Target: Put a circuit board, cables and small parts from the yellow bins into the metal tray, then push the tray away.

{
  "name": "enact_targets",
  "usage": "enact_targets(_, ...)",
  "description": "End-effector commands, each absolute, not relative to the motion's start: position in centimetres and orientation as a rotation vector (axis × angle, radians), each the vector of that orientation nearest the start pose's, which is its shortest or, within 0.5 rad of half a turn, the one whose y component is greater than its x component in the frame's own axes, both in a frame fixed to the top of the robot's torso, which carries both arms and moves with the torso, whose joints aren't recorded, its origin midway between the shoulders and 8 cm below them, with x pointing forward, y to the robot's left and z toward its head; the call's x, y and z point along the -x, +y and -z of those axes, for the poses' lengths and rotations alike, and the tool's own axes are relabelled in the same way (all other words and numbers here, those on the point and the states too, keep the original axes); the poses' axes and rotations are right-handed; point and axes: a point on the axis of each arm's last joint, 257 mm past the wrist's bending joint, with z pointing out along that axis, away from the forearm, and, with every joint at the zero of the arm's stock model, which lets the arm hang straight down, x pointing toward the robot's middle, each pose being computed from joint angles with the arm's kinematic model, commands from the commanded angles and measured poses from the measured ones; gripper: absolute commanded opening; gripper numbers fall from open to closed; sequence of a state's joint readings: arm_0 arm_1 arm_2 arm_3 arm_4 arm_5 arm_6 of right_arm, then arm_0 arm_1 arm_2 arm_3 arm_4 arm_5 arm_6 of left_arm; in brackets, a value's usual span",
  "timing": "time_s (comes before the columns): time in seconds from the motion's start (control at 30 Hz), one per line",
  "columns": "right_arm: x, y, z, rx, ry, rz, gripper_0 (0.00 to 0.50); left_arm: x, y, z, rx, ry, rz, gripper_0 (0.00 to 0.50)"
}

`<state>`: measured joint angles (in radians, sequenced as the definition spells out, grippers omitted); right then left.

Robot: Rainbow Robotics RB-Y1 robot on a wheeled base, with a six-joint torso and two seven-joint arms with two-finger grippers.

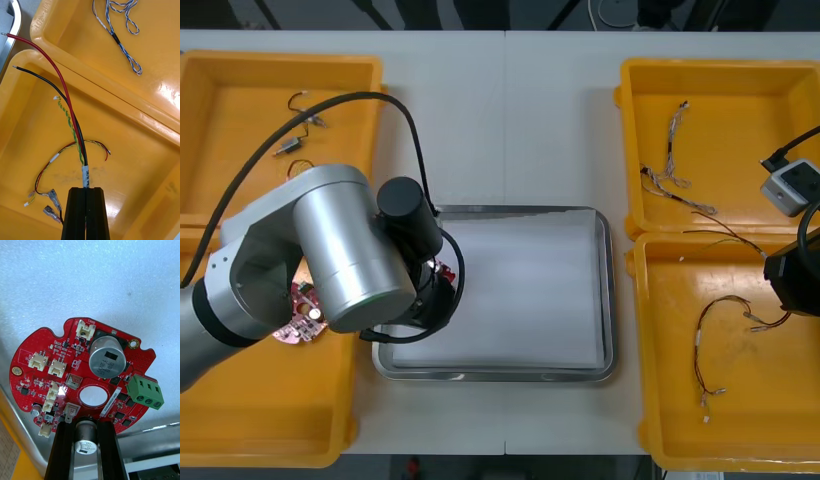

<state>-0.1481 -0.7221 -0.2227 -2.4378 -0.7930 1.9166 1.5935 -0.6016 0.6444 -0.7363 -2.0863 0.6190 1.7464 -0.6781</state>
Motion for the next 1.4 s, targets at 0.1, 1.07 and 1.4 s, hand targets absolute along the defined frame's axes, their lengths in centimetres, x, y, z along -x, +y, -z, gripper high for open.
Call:
enact_targets(0.1, -36.4, -30.4, 14.1, 0.723, 2.451, 0.214, 0.000, -38.4, 10.6, 27.1, -0.215, 2.740, 0.004, 0.000)
enact_targets(1.07, -36.1, -29.9, 14.4, 0.742, 2.457, 0.190, 0.000, -37.4, 9.5, 28.6, -0.198, 2.739, 0.022, 0.500)
enact_targets(1.4, -36.0, -28.4, 13.4, 0.841, 2.422, 0.156, 0.000, -37.7, 9.6, 25.4, -0.158, 2.703, 0.047, 0.500)
